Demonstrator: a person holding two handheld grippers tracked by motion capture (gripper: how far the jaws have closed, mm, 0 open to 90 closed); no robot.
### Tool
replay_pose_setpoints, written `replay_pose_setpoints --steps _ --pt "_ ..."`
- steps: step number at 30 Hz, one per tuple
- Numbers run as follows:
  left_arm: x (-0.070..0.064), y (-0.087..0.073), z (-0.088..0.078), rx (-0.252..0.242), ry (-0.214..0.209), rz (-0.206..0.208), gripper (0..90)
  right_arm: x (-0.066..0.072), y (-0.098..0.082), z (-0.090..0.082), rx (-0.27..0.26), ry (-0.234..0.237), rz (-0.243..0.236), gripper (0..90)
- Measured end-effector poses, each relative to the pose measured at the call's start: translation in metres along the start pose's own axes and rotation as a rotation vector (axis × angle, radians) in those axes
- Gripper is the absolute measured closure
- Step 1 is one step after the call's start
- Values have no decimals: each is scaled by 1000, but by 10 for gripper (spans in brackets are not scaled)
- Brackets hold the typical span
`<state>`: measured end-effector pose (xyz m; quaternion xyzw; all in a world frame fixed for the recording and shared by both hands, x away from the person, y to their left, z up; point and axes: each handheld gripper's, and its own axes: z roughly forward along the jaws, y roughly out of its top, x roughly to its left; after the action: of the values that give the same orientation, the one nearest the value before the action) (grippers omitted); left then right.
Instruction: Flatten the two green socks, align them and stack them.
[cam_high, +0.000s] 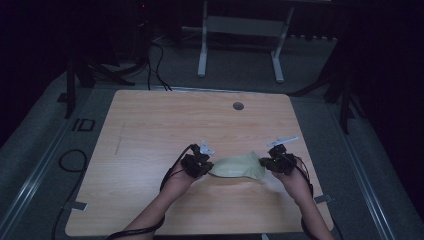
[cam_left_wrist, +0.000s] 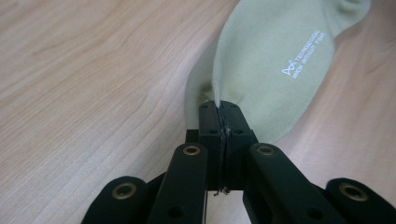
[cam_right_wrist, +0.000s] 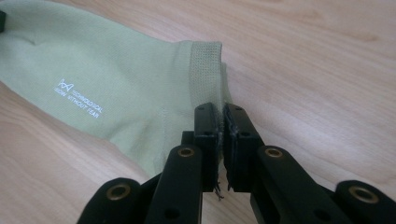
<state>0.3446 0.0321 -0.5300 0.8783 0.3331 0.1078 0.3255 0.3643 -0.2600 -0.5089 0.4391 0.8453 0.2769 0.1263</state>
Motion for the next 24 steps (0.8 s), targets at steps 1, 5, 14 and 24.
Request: replay_pose_setpoints --steps 1,5,14,24 --pt "1 -1 3 6 -4 -8 882 -1 0 3 6 -3 3 845" --pt "4 -2 13 24 7 -16 881 -7 -1 14 28 -3 27 844" --pt "6 -8 23 29 5 -19 790 -10 -5 33 59 -3 25 779" --pt "7 -12 8 -44 15 -51 369 -6 -3 23 20 0 -7 461"
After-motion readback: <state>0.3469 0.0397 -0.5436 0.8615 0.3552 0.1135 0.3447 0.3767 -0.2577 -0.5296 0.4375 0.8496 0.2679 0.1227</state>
